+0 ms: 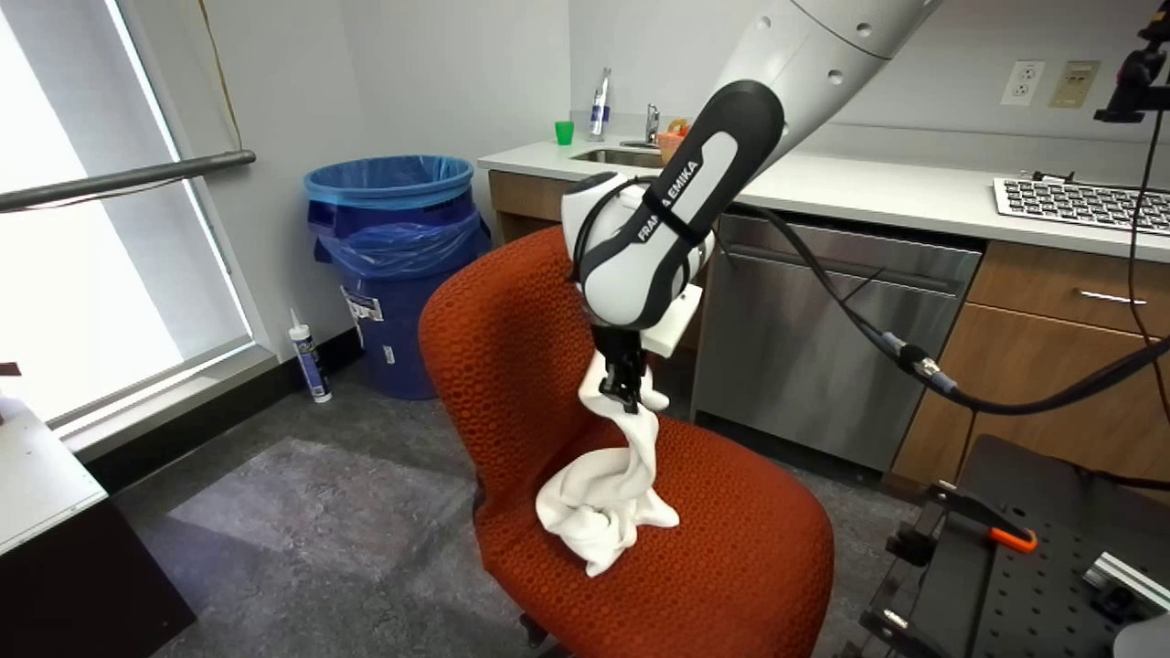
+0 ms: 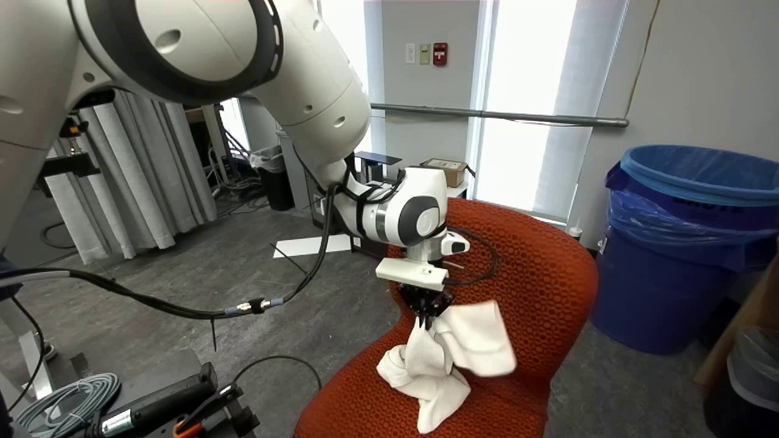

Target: Remove the white item from the backrest of the chair and put it on the seat

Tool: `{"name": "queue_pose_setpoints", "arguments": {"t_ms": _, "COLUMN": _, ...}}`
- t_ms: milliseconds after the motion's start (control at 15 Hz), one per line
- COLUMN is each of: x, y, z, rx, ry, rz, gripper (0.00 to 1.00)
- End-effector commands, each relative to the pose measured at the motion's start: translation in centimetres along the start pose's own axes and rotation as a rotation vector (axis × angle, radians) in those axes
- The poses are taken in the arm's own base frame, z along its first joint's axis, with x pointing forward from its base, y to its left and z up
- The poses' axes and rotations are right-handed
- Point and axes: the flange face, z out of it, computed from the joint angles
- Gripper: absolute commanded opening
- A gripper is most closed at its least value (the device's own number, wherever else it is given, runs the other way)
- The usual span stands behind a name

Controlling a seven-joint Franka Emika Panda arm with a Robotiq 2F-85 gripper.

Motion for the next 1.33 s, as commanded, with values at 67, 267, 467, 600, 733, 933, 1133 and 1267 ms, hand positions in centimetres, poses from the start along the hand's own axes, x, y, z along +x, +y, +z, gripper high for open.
{"name": "queue_pose_setpoints", "arguments": {"t_ms": 67, "x": -3.0, "y": -1.3, "z": 3.8, "rx": -0.014, "ry": -0.112, "rz": -0.039, "gripper": 0.00}}
{"name": "queue_pose_setpoints", "arguments": {"t_ms": 267, "x": -3.7, "y": -1.2, "z": 3.1, "rx": -0.017, "ry": -0.106, "rz": -0.040, "gripper": 0.26}}
{"name": "queue_pose_setpoints", "arguments": {"t_ms": 467, "x": -3.8, "y": -0.3, "z": 0.6, "rx": -0.019, "ry": -0.054, "rz": -0.035, "gripper": 0.50}}
{"name": "queue_pose_setpoints", "arguments": {"t_ms": 600, "x": -3.9, "y": 0.3, "z": -1.9, "rx": -0.027, "ry": -0.011, "rz": -0.029, "gripper": 0.66}}
{"name": "queue_pose_setpoints", "arguments": {"t_ms": 733, "x": -4.2, "y": 0.8, "z": -4.8, "rx": -0.043, "ry": 0.038, "rz": -0.025, "gripper": 0.84}}
{"name": "queue_pose_setpoints", "arguments": {"t_ms": 933, "x": -4.7, "y": 1.3, "z": -9.0, "rx": -0.058, "ry": 0.091, "rz": -0.016, "gripper": 1.00}}
{"name": "queue_pose_setpoints", "arguments": {"t_ms": 1133, "x": -3.4, "y": 1.3, "z": -9.0, "rx": -0.050, "ry": 0.084, "rz": -0.004, "gripper": 1.00}}
{"name": "queue_pose_setpoints", "arguments": {"t_ms": 1267, "x": -3.4, "y": 1.2, "z": -8.8, "rx": -0.049, "ry": 0.081, "rz": -0.005, "gripper": 1.00}}
